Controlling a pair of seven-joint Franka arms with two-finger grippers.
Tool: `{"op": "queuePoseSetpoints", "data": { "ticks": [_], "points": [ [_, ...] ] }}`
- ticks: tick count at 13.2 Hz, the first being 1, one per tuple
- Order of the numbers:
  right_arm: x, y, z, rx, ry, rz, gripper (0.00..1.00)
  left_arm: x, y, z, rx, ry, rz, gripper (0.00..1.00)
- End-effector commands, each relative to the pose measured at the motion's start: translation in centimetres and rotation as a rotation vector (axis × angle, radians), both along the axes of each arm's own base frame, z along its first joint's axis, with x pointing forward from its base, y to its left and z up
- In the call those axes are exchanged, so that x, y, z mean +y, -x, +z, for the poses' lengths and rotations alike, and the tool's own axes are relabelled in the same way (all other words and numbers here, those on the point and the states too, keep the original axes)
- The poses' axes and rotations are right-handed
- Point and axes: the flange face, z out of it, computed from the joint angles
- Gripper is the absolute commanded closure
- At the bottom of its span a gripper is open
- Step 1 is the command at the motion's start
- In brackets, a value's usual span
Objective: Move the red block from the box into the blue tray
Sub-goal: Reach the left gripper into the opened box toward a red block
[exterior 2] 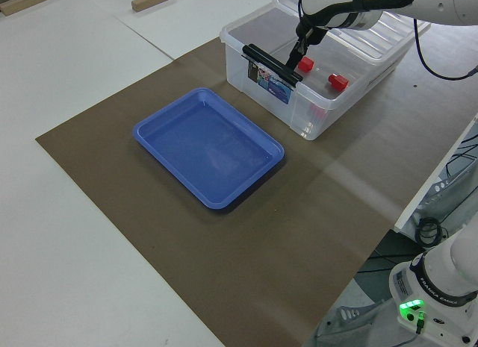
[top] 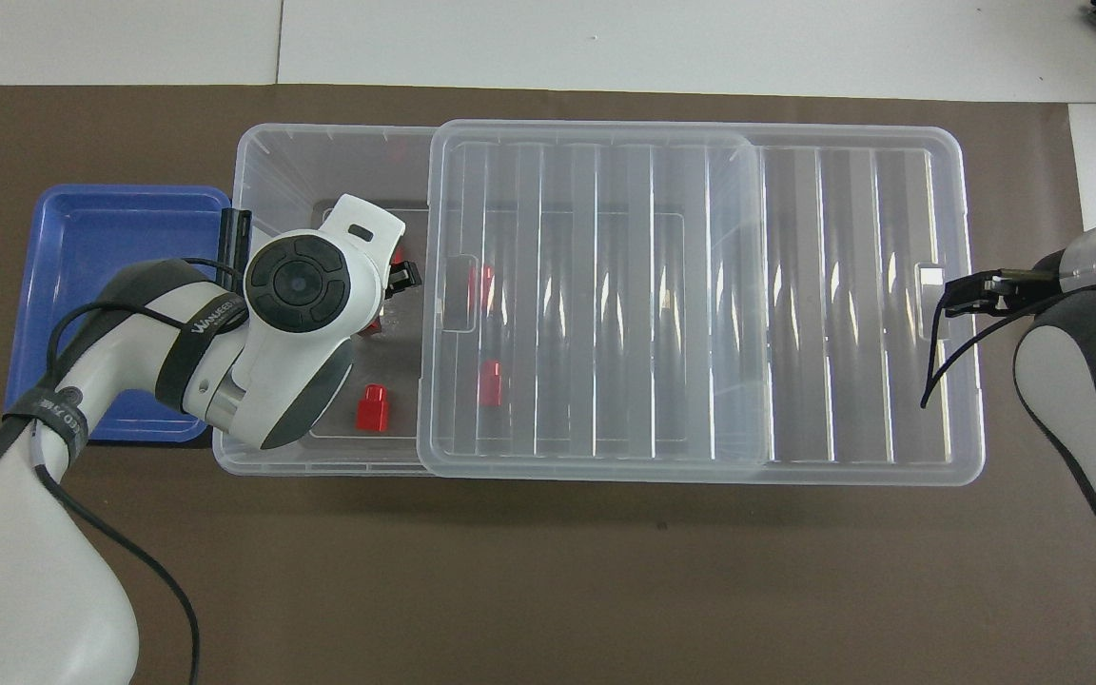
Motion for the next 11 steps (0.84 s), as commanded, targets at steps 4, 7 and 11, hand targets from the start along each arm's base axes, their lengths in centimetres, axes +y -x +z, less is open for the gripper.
{"op": "queuePoseSetpoints", "data": {
  "ticks": [4,7,11],
  "points": [
    [-0.3,0.3,0.8,0.013,0.061,0.041,0.0,-0.2,-0.3,-3.2,-0.018,-0.048,-0.061,0.0],
    [-0.3,0.4,0.9,0.02,0.074,0.045,0.0,-0.3,0.1,-4.4,-0.018,-0.048,-0.08,0.0],
    [0.0,0.2,3.1,0.024,0.045,0.017,0.0,-0.1,0.5,-5.2,-0.007,-0.082,-0.141,0.0]
  ]
}}
